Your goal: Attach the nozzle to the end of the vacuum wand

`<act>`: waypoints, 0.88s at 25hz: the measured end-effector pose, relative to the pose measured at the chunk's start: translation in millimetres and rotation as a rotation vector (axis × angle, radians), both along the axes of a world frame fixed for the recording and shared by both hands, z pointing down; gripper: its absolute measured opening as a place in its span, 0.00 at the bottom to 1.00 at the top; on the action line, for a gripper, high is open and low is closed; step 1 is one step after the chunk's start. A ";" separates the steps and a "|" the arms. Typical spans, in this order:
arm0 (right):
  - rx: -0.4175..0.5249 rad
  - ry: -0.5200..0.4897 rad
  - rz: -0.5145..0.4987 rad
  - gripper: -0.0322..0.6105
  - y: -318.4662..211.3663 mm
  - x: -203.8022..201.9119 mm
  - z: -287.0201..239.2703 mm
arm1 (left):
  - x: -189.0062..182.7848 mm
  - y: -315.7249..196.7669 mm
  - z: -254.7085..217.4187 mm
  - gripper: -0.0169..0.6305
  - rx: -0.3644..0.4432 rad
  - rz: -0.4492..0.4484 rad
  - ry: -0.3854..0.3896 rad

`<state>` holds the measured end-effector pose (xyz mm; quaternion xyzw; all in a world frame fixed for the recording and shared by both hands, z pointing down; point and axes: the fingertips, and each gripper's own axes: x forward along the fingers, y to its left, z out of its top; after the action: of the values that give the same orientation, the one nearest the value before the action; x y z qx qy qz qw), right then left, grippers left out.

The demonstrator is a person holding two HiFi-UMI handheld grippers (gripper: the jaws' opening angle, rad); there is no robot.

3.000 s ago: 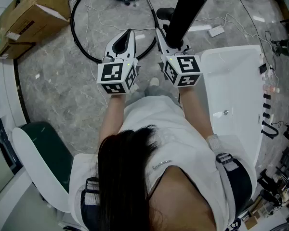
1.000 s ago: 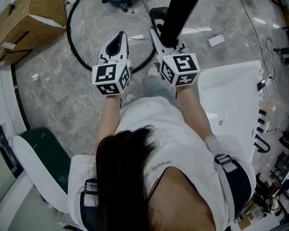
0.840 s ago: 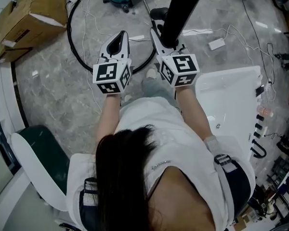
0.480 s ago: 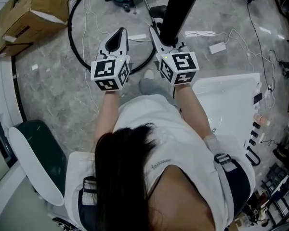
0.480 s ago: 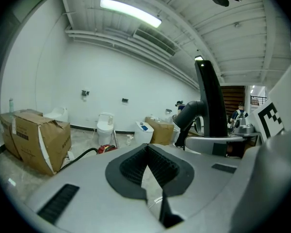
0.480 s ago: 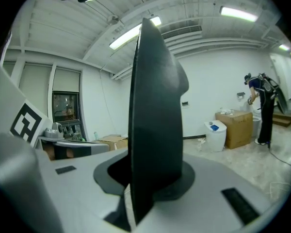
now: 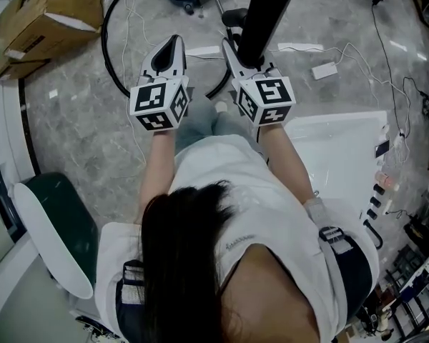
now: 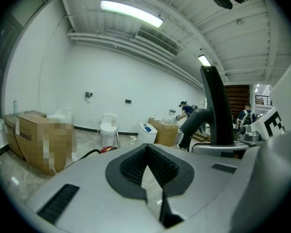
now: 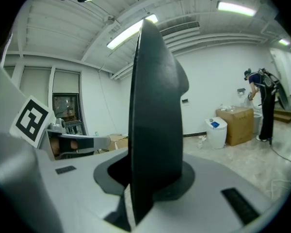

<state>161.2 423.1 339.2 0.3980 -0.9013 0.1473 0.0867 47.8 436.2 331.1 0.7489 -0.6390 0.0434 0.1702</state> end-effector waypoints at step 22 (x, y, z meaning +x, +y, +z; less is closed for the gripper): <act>0.038 -0.002 0.005 0.20 -75.7 -14.5 2.9 | -19.8 -72.7 4.7 0.03 0.032 0.008 -0.010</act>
<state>146.7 347.4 342.1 0.4015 -0.9031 0.1307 0.0778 28.1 363.6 335.8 0.7539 -0.6374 0.0373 0.1548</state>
